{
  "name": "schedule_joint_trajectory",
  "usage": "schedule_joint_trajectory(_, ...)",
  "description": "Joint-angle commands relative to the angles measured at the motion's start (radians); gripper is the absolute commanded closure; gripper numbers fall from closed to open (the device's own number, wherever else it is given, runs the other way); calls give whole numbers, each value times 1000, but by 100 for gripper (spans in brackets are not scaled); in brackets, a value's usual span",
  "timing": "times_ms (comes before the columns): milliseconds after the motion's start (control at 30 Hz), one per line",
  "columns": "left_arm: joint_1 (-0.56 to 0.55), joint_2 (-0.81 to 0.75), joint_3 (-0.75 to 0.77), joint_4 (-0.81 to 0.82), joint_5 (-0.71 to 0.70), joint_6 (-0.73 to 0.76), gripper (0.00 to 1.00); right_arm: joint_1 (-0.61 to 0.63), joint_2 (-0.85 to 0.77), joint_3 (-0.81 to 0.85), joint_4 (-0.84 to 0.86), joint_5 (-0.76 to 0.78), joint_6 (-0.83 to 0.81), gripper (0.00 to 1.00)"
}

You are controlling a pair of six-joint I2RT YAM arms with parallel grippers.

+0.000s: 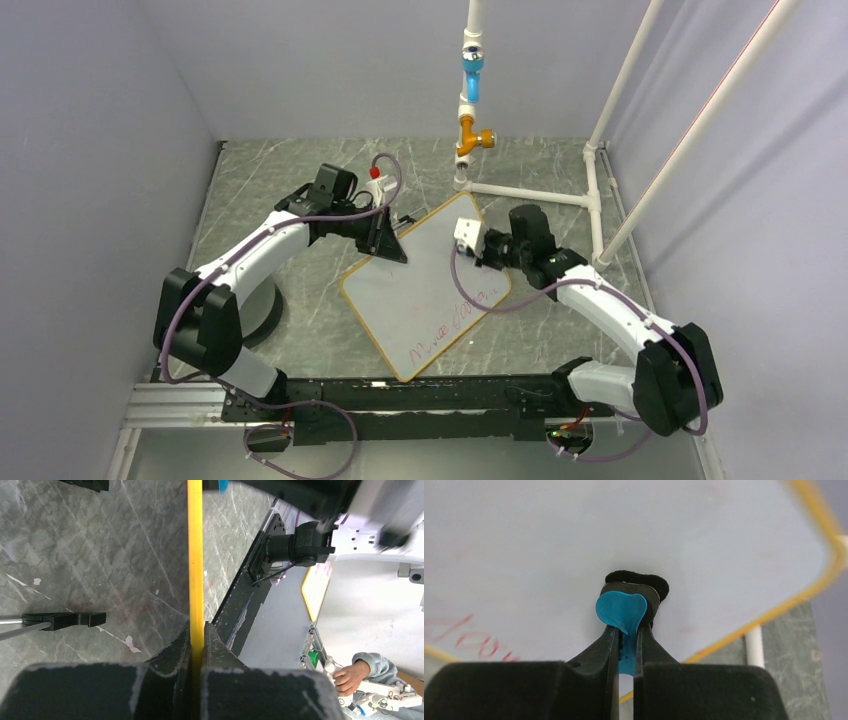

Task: Erase the whiteboard
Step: Erase the whiteboard at the center of the board.

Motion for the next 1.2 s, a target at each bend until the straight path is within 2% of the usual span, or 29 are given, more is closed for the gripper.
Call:
schedule_joint_trajectory(0, -10, -5, 57, 17, 197, 43, 100, 5, -68, -123, -193, -233, -367, 100)
schedule_joint_trajectory(100, -6, 13, 58, 1, 232, 58, 100, 8, -102, -168, -251, -337, -489, 100)
schedule_joint_trajectory(200, -5, 38, 81, -33, 257, 87, 100, 47, -100, -167, -188, -347, -448, 100)
schedule_joint_trajectory(367, -6, 78, 126, -72, 262, 108, 100, 253, -6, 4, -64, -159, -236, 100)
schedule_joint_trajectory(500, -6, 83, 144, -69, 264, 98, 100, 444, 112, 151, -88, 33, -114, 100)
schedule_joint_trajectory(600, -6, 81, 139, -46, 267, 74, 100, 547, 155, 193, -147, 124, -83, 100)
schedule_joint_trajectory(667, -6, 83, 137, -42, 266, 65, 100, 572, 161, 194, -174, 159, -79, 100)
schedule_joint_trajectory(767, -2, 76, 133, -45, 267, 68, 100, 576, 150, 173, -214, 221, -77, 100)
schedule_joint_trajectory(867, 5, 62, 118, -32, 268, 55, 100, 554, 139, 149, -214, 414, -9, 100)
schedule_joint_trajectory(1000, 7, 53, 93, -9, 269, 33, 100, 420, 72, 125, -172, 498, 59, 100)
schedule_joint_trajectory(1167, 14, 12, 25, 80, 269, -43, 100, 209, 14, 122, -126, 480, 96, 100)
